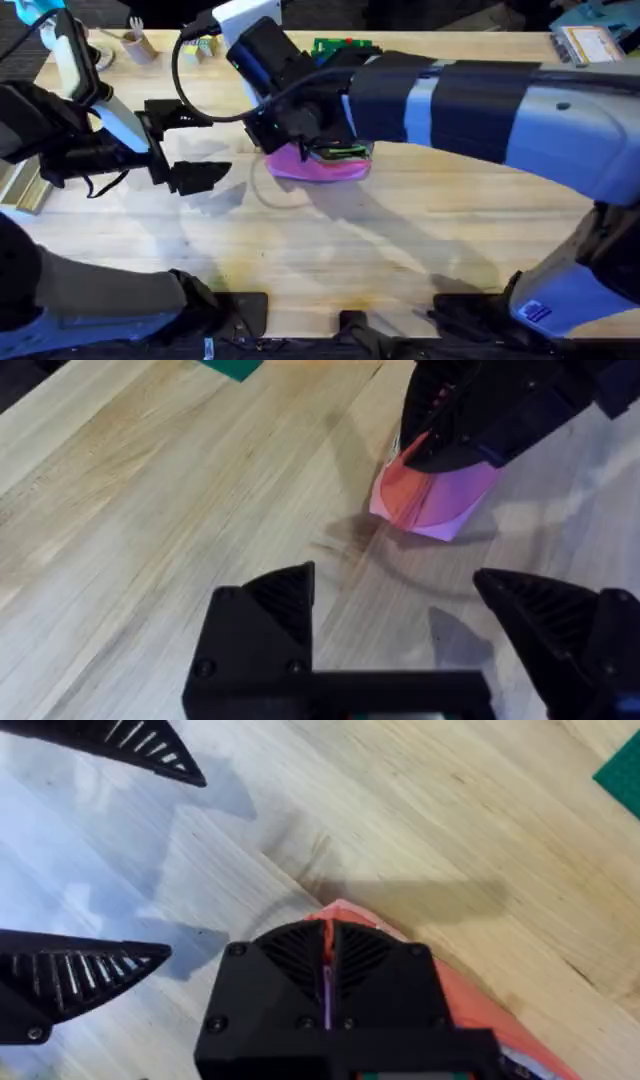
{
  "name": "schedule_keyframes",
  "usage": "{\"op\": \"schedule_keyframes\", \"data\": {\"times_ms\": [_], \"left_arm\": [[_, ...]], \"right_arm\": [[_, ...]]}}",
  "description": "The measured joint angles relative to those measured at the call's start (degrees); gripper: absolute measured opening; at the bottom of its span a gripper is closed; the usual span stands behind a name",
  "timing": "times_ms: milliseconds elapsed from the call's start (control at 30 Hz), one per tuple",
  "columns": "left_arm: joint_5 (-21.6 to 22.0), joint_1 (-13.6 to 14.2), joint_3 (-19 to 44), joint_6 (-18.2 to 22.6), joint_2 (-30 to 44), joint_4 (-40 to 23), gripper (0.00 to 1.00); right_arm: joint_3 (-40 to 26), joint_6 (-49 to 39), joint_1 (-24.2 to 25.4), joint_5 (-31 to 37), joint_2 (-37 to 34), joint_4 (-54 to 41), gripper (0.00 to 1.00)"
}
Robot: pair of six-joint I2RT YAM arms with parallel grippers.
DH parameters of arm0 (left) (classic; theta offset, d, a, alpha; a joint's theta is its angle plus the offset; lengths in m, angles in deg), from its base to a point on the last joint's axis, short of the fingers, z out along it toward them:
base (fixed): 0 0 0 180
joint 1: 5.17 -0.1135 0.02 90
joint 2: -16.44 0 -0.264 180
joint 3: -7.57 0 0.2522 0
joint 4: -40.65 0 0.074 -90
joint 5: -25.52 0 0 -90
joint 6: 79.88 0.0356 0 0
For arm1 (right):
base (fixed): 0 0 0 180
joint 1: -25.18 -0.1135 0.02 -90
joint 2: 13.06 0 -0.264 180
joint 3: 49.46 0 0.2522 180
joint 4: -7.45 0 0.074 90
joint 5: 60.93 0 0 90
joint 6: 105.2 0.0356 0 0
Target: Unzip the bag, pick up the pens from the table one at a time and place them inside, then zip the bag closed.
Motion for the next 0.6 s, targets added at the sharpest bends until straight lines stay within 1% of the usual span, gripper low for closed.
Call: {"op": "schedule_keyframes", "data": {"times_ms": [333,433,467,600], "left_arm": [[0.0,0.0,0.0,0.1,0.0,-2.6,0.993],[0.0,0.0,0.0,0.2,0.0,-3.8,0.993],[-0.1,0.0,0.0,0.2,0.0,-5.0,0.993],[-0.9,0.0,0.0,0.2,0.0,-7.6,0.992]], "right_arm": [[-0.6,0.3,0.0,0.3,0.0,-0.4,0.028],[-0.6,2.1,0.0,1.9,0.0,-0.3,0.028],[-0.6,3.6,0.0,3.4,0.0,0.0,0.028],[-0.6,4.6,0.0,4.5,0.0,0.4,0.03]]}}
